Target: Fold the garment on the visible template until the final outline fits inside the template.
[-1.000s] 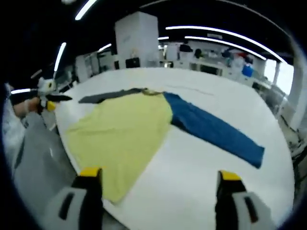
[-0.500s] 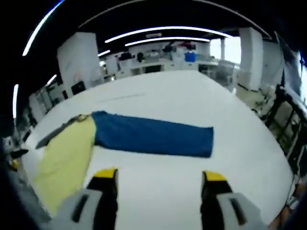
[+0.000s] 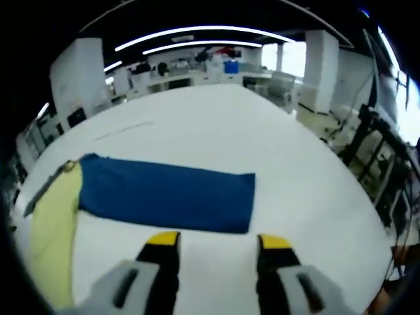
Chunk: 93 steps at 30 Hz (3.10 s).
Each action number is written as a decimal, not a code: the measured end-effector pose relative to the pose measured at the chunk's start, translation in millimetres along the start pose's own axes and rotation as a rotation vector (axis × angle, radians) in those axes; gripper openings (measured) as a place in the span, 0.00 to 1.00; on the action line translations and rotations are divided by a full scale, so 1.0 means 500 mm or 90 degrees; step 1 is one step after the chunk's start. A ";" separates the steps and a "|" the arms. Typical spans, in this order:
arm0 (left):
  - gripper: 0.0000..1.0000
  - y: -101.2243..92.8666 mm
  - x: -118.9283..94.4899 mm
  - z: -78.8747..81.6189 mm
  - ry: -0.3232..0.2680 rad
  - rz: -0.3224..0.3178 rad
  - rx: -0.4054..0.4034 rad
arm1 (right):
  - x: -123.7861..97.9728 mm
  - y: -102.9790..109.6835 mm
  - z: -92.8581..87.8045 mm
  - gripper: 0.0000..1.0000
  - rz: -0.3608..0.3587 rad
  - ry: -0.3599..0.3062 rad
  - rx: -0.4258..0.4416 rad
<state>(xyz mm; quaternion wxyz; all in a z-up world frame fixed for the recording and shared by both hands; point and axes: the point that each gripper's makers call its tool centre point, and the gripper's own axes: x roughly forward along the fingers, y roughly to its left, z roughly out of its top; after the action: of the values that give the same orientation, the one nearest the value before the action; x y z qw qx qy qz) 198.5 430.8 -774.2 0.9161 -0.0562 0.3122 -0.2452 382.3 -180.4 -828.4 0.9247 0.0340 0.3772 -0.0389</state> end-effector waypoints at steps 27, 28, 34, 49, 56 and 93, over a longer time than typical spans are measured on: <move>0.96 -0.020 0.011 -0.043 0.030 -0.004 -0.049 | 0.054 -0.064 0.011 0.00 -0.029 0.009 0.059; 0.96 -0.020 0.012 -0.044 0.030 -0.003 -0.052 | 0.055 -0.065 0.013 0.00 -0.031 0.008 0.056; 0.95 -0.022 0.016 -0.044 0.025 -0.006 -0.056 | 0.063 -0.072 0.022 0.00 -0.036 0.017 0.041; 0.95 0.001 0.018 -0.028 0.035 0.001 0.008 | 0.003 0.090 0.121 0.00 0.124 -0.057 0.014; 0.94 -0.020 0.018 -0.032 0.051 -0.006 0.041 | -0.024 0.225 0.179 0.00 0.224 -0.087 0.028; 0.92 -0.005 0.002 -0.063 0.041 0.002 0.014 | -0.173 0.903 0.220 0.00 0.632 -0.097 0.010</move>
<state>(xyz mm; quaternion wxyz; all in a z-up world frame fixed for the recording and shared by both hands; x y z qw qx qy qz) 179.4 429.8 -799.5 0.9066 -0.0378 0.3389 -0.2487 441.2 262.4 -674.0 0.8564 0.2137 0.2463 0.4003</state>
